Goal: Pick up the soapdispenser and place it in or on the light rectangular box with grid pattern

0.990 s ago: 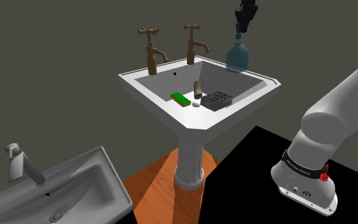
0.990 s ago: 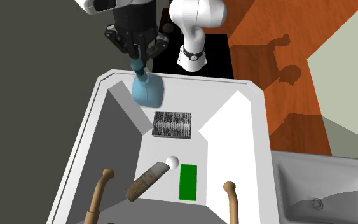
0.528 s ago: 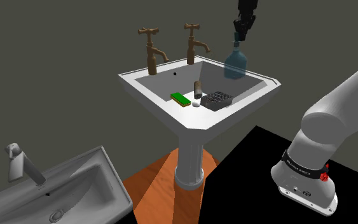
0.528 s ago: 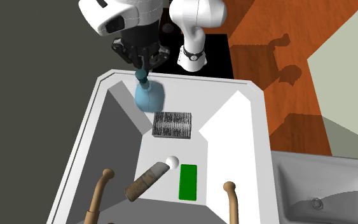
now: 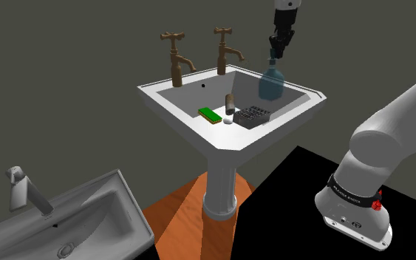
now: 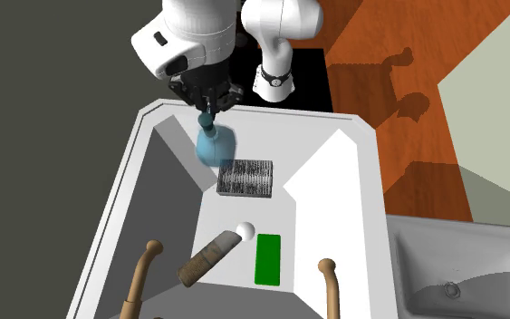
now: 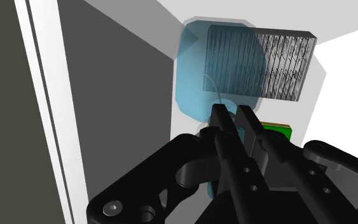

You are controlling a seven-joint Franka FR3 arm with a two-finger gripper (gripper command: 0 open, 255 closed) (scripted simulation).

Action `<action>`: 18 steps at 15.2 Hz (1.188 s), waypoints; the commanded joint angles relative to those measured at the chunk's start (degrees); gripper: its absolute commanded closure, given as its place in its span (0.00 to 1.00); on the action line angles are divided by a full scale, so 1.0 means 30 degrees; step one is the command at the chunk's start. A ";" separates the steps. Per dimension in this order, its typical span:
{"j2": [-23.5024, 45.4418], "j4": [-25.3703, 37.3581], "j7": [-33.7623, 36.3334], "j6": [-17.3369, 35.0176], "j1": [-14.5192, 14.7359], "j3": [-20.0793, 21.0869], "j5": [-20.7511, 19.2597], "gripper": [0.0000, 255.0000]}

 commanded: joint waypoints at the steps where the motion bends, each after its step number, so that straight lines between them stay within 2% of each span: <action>1: -0.0050 -0.0536 0.0052 0.0505 -0.0014 -0.0029 -0.0031 1.00; 13: -0.0010 -0.3523 0.0407 0.3515 -0.0088 -0.0193 -0.0226 1.00; 18: -0.0010 -0.3522 0.0408 0.3515 -0.0083 -0.0197 -0.0227 1.00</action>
